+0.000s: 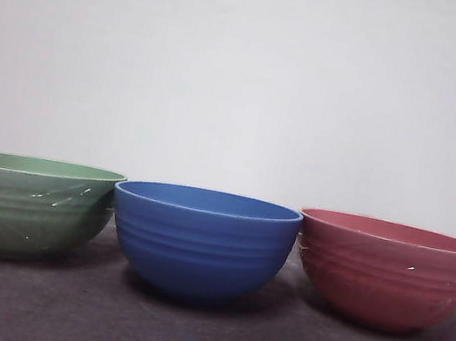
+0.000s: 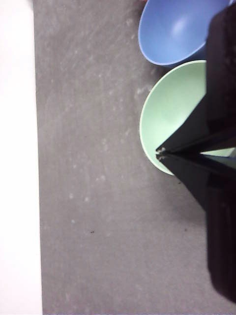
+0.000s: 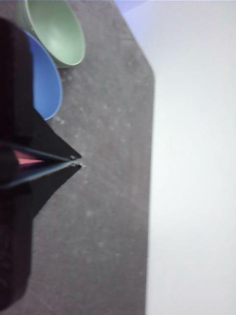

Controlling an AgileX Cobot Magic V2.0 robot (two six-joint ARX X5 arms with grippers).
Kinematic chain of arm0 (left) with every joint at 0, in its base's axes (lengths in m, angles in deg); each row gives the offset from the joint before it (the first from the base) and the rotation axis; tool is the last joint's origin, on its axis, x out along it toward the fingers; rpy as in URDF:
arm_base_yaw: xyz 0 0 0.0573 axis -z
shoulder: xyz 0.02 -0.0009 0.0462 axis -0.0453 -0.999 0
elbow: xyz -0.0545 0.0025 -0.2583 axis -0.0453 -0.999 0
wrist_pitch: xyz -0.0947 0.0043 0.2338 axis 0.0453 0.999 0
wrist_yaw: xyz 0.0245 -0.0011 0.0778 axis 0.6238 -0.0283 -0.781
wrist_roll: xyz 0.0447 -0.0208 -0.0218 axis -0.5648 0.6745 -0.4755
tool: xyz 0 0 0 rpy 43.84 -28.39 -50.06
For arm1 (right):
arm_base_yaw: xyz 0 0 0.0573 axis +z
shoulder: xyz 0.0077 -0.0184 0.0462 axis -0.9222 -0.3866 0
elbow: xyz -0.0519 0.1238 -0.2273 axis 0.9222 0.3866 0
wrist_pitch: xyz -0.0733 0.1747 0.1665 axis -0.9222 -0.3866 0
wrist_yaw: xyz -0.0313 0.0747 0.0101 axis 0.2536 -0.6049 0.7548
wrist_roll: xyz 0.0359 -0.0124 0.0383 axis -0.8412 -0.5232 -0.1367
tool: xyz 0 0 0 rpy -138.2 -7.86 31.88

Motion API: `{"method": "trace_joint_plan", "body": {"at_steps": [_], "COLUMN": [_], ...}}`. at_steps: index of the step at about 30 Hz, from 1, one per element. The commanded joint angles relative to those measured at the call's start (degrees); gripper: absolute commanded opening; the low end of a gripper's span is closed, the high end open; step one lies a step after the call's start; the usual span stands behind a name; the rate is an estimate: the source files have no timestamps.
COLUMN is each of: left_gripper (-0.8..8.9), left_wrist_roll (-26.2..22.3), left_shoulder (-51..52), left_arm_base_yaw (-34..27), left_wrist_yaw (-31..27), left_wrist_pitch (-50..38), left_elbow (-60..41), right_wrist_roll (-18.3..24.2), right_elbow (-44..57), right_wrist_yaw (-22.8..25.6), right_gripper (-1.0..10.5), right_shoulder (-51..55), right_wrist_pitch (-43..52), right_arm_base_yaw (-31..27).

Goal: Pick up the green bowl on the top,put the green bowl on the left,pick up the red bowl in the middle,put the red bowl on the right

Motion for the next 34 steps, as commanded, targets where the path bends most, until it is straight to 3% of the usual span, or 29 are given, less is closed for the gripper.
{"method": "trace_joint_plan", "body": {"at_steps": [1, 15, 18, 20, 23, 28, 34], "left_gripper": [-0.07, -0.03, -0.03, -0.03, -0.03, -0.03, -0.03], "left_wrist_roll": [-0.2, -0.1, -0.3, -4.8, -5.2, -5.3, -4.2], "left_shoulder": [-0.2, -0.2, 4.4, 9.2, 16.7, 24.9, 25.5], "left_arm_base_yaw": [0.2, 0.5, 0.1, -0.5, -3.1, -8.7, -12.5], "left_wrist_yaw": [0.1, 0.2, -1.1, -1.5, -1.4, -1.4, 1.1], "left_wrist_pitch": [-0.5, 0.0, 2.0, 4.2, 5.1, -0.2, -10.4], "left_elbow": [-0.1, -0.1, -0.1, -0.1, -1.5, -9.8, -23.1], "right_wrist_roll": [-0.4, -0.4, -0.4, -0.4, -0.4, -0.4, -0.4], "right_elbow": [0.4, 0.4, 0.4, 0.4, 0.4, 0.4, 0.4], "right_wrist_yaw": [0.2, 0.0, 0.0, 0.0, 0.0, 0.0, 0.0], "right_gripper": [-0.2, -0.2, -0.2, -0.2, -0.2, -0.2, -0.2], "right_shoulder": [-0.2, -0.9, -0.9, -0.9, -0.9, -0.9, -0.9], "right_wrist_pitch": [-0.1, -2.6, -3.6, -3.8, -3.8, -3.8, -3.9], "right_arm_base_yaw": [0.2, 0.2, 0.2, 0.2, 0.2, 0.2, 0.2]}}
